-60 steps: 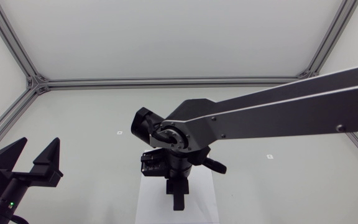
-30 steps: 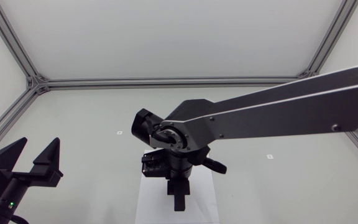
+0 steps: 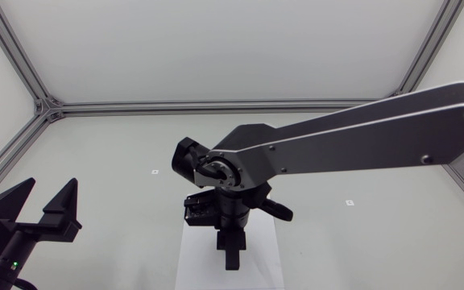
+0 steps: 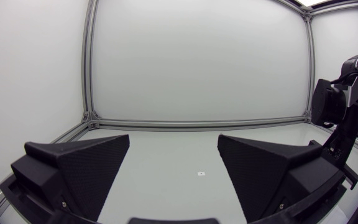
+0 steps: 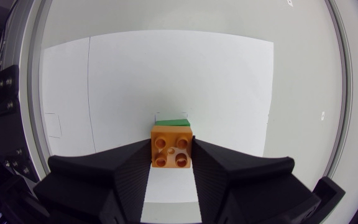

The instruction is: Pick up the orange 2x2 brick with the right arm and stack it on top of the green 2x2 brick in the center

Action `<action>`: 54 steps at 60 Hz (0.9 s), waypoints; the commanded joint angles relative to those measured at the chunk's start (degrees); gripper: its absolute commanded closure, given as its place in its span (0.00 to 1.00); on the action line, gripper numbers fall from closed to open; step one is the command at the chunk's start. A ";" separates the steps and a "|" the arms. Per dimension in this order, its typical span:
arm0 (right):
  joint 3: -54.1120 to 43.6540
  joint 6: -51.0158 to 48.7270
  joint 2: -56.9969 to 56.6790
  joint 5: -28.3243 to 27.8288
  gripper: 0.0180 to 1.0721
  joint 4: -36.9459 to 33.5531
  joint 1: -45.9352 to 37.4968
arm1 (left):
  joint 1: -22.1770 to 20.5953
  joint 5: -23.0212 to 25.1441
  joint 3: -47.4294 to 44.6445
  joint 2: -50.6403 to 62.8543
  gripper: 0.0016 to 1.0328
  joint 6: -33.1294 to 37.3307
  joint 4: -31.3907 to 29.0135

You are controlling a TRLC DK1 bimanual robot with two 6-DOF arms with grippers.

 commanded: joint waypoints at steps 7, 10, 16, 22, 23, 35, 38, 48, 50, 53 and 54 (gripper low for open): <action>-0.81 -2.57 3.16 -1.50 0.93 -1.67 -1.05 | 0.16 0.23 -2.35 -0.45 0.04 0.75 -0.84; -1.07 -3.36 3.34 -2.11 0.93 -1.76 -1.22 | 0.16 0.23 -2.35 -0.45 0.04 0.75 -0.84; -1.42 -4.33 3.69 -3.78 0.93 -1.94 -1.40 | 0.16 0.23 -2.35 -0.45 0.04 0.75 -0.84; -2.04 -5.47 3.69 -4.84 0.93 -2.02 -1.40 | 0.16 0.23 -2.35 -0.45 0.04 0.75 -0.84; -2.04 -5.47 3.60 -4.84 0.93 -2.02 -1.40 | 0.16 0.23 -2.35 -0.45 0.04 0.75 -0.84; -1.86 -6.17 3.95 -4.49 0.93 -3.17 -1.14 | 0.16 0.23 -2.35 -0.45 0.04 0.75 -0.84; -1.86 -6.26 4.04 -4.22 0.93 -3.25 -0.87 | 0.16 0.23 -2.35 -0.45 0.04 0.75 -0.84; -1.77 -6.70 5.27 -3.25 0.93 -3.43 -0.43 | 0.16 0.23 -2.35 -0.45 0.04 0.75 -0.84; -1.60 -6.79 5.45 -3.17 0.93 -3.52 -0.34 | 0.16 0.23 -2.35 -0.45 0.04 0.75 -0.84; -1.33 -7.05 5.53 -2.55 0.93 -3.78 -0.26 | 0.16 0.23 -2.35 -0.45 0.04 0.75 -0.84; -1.33 -7.14 5.62 -2.46 0.93 -3.87 -0.17 | 0.16 0.23 -2.35 -0.45 0.04 0.75 -0.84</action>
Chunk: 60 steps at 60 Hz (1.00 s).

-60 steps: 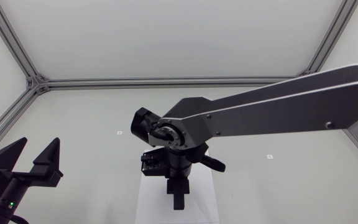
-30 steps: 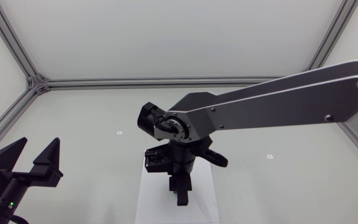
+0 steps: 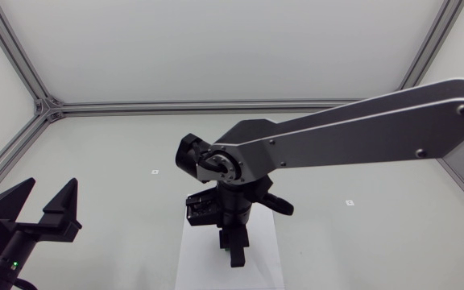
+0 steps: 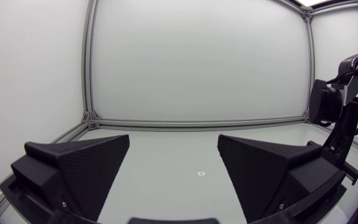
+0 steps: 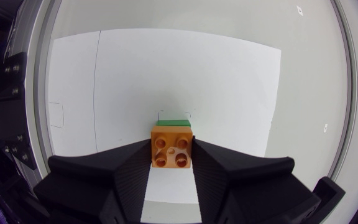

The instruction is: Pick up the orange 2x2 brick with the right arm and stack it on top of the green 2x2 brick in the center

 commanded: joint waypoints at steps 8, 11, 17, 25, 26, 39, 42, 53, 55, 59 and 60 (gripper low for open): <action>-2.54 -3.00 5.36 0.31 0.93 -2.71 0.70 | 0.14 0.25 -2.35 -0.45 0.04 0.73 -0.84; -2.80 -3.35 5.45 0.40 0.93 -2.80 0.62 | 0.14 0.25 -2.35 -0.45 0.04 0.73 -0.84; -2.98 -3.70 5.89 0.93 0.93 -2.89 0.62 | 0.14 0.34 -2.35 -0.45 0.04 0.73 -0.84; -3.50 -3.26 6.15 1.63 0.93 -2.63 0.53 | 0.14 0.25 -2.35 -0.45 0.04 0.73 -0.84; -3.59 -3.26 6.15 1.63 0.93 -2.54 0.53 | 0.14 0.25 -2.35 -0.45 0.04 0.73 -0.84; -7.11 -0.80 5.19 1.54 0.93 1.59 0.18 | 0.14 0.25 -2.35 -0.45 0.04 0.73 -0.84; -8.16 -0.27 5.01 1.63 0.93 2.82 0.18 | 0.14 0.25 -2.35 -0.45 0.04 0.73 -0.84; -9.66 1.14 4.66 1.72 0.93 4.58 0.09 | 0.14 0.25 -2.35 -0.45 0.04 0.73 -0.84; -9.48 1.14 4.66 1.72 0.93 4.58 0.09 | 0.14 0.25 -2.35 -0.45 0.04 0.73 -0.76; -8.25 0.96 5.19 1.63 0.93 3.96 -0.17 | 0.14 0.25 -2.35 -0.45 0.04 0.73 -0.84; -7.72 0.87 5.54 1.54 0.93 3.61 -0.35 | 0.14 0.25 -2.35 -0.45 0.04 0.73 -0.76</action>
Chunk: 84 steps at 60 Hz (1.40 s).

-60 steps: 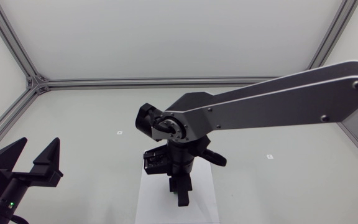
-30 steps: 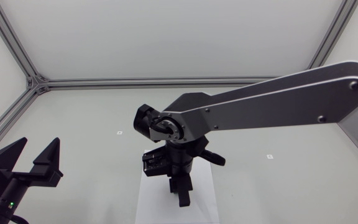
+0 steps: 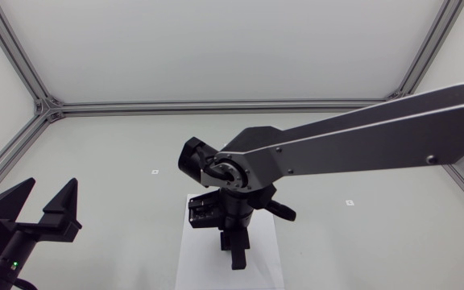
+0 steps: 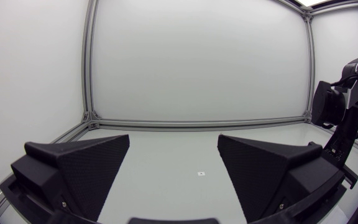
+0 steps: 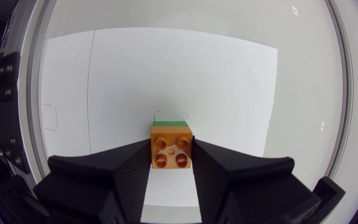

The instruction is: Pick up the orange 2x2 brick with the right arm and stack it on top of the green 2x2 brick in the center

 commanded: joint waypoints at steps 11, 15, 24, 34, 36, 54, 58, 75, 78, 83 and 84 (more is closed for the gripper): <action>-0.49 -0.20 8.85 -1.00 0.93 -3.50 -1.82 | 0.16 0.25 -2.35 -0.45 0.04 0.73 -0.76; -0.23 -0.20 8.59 -2.14 0.93 -3.50 -2.08 | 0.16 0.25 -2.35 -0.45 0.04 0.73 -0.84; 0.30 0.76 8.06 -2.14 0.93 -3.06 -1.47 | 0.16 0.25 -2.35 -0.45 0.04 0.73 -0.84; 0.56 1.99 8.15 -2.14 0.93 -2.62 -1.12 | 0.16 0.25 -2.35 -0.45 0.04 0.73 -0.84; 0.65 2.35 8.06 -2.14 0.93 -2.53 -1.12 | 0.16 0.25 -2.35 -0.45 0.04 0.73 -0.84; 1.79 4.37 6.30 -1.53 0.93 -2.89 -0.24 | 0.16 0.25 -2.35 -0.45 0.04 0.73 -0.84; 2.06 4.46 6.21 -1.53 0.93 -2.89 -0.06 | 0.16 0.25 -2.35 -0.45 0.04 0.73 -0.84; 2.85 4.63 5.16 -1.53 0.93 -3.06 0.20 | 0.16 0.25 -2.35 -0.45 0.04 0.73 -0.84; 2.85 4.63 4.90 -1.53 0.93 -3.15 0.29 | 0.16 0.25 -2.35 -0.45 0.04 0.73 -0.84; 2.85 4.81 4.55 -1.44 0.93 -3.15 0.64 | 0.16 0.25 -2.35 -0.45 0.04 0.73 -0.84; 2.94 4.81 4.46 -1.35 0.93 -3.15 0.64 | 0.16 0.25 -2.35 -0.45 0.04 0.73 -0.84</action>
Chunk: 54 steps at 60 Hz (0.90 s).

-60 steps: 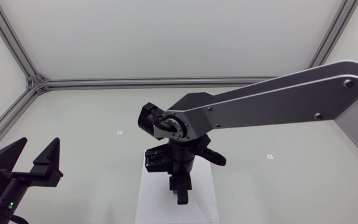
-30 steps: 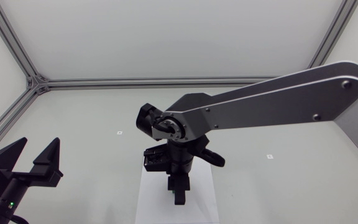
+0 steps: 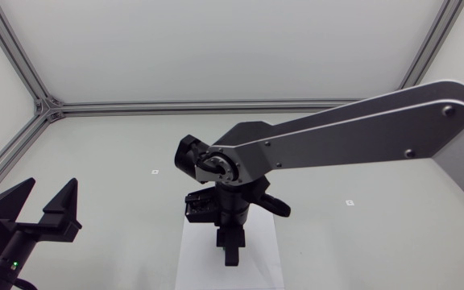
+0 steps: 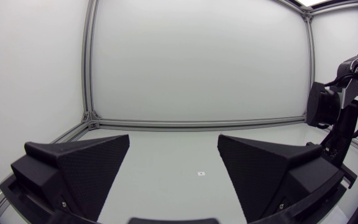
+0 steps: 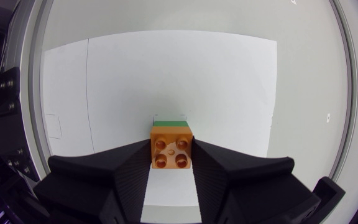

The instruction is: Pick up the orange 2x2 brick with the right arm and stack it on top of the green 2x2 brick in the center

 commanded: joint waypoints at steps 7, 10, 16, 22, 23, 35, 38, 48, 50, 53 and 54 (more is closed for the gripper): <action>-0.62 0.83 2.27 -0.21 0.93 0.39 1.12 | 0.16 0.25 -2.35 -0.45 0.04 0.73 -0.84; -0.45 0.83 2.27 -0.21 0.93 0.30 1.12 | 0.16 0.25 -2.35 -0.45 0.04 0.73 -0.84; -0.10 0.83 2.27 -0.13 0.93 0.13 1.21 | 0.16 0.25 -2.35 -0.45 0.04 0.73 -0.84; -0.10 0.83 2.36 -0.21 0.93 0.04 1.30 | 0.16 0.25 -2.35 -0.45 0.04 0.73 -0.84; -0.18 0.83 2.36 -0.21 0.93 0.04 1.39 | 0.16 0.25 -2.35 -0.45 0.04 0.73 -0.84; -0.27 0.83 2.53 -0.21 0.93 0.04 1.39 | 0.16 0.25 -2.35 -0.45 0.04 0.73 -0.84; -0.36 0.83 2.62 -0.13 0.93 0.04 1.39 | 0.16 0.25 -2.35 -0.45 0.04 0.73 -0.84; -0.36 0.83 2.62 0.40 0.89 0.39 1.03 | 0.16 0.25 -2.35 -0.45 0.04 0.73 -0.84; -0.36 0.83 2.62 0.58 0.87 0.39 0.95 | 0.16 0.25 -2.35 -0.45 0.04 0.73 -0.84; -0.27 0.83 2.62 0.93 0.86 0.39 0.77 | 0.16 0.25 -2.35 -0.45 0.04 0.73 -0.84; -0.27 0.83 2.62 0.93 0.85 0.39 0.77 | 0.16 0.25 -2.35 -0.45 0.04 0.73 -0.84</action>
